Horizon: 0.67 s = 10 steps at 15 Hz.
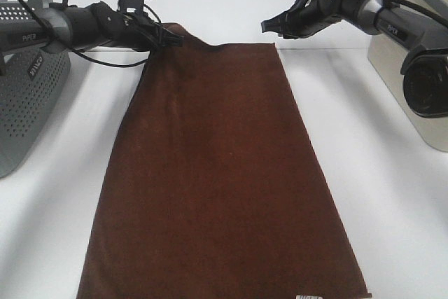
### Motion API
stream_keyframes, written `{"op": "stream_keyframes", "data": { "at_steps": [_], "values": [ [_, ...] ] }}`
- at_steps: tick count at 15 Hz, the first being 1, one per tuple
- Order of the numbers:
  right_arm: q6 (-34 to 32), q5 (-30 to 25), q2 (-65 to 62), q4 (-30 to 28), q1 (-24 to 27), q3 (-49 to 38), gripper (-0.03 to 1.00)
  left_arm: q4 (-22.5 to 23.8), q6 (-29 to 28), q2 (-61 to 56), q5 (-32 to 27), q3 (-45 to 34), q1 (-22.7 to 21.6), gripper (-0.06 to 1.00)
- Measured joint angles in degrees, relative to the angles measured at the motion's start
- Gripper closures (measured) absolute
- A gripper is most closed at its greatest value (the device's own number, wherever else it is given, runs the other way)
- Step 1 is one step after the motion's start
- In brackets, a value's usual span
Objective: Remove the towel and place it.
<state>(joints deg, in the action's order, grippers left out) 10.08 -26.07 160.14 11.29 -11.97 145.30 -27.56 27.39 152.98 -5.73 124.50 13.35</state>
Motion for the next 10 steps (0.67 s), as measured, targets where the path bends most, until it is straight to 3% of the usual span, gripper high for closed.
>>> {"op": "stream_keyframes", "data": {
  "at_steps": [2, 4, 10],
  "values": [
    [0.0, 0.34, 0.0, 0.0, 0.0, 0.0, 0.4, 0.0, 0.0, 0.0, 3.04, 0.0, 0.0, 0.44],
    [0.0, 0.52, 0.0, 0.0, 0.0, 0.0, 0.32, 0.0, -0.06, 0.0, 4.24, 0.0, 0.0, 0.32],
    [0.0, -0.23, 0.0, -1.15, 0.29, 0.0, 0.3, 0.23, -0.17, -0.06, 1.03, 0.0, -0.34, 0.29]
  ]
}}
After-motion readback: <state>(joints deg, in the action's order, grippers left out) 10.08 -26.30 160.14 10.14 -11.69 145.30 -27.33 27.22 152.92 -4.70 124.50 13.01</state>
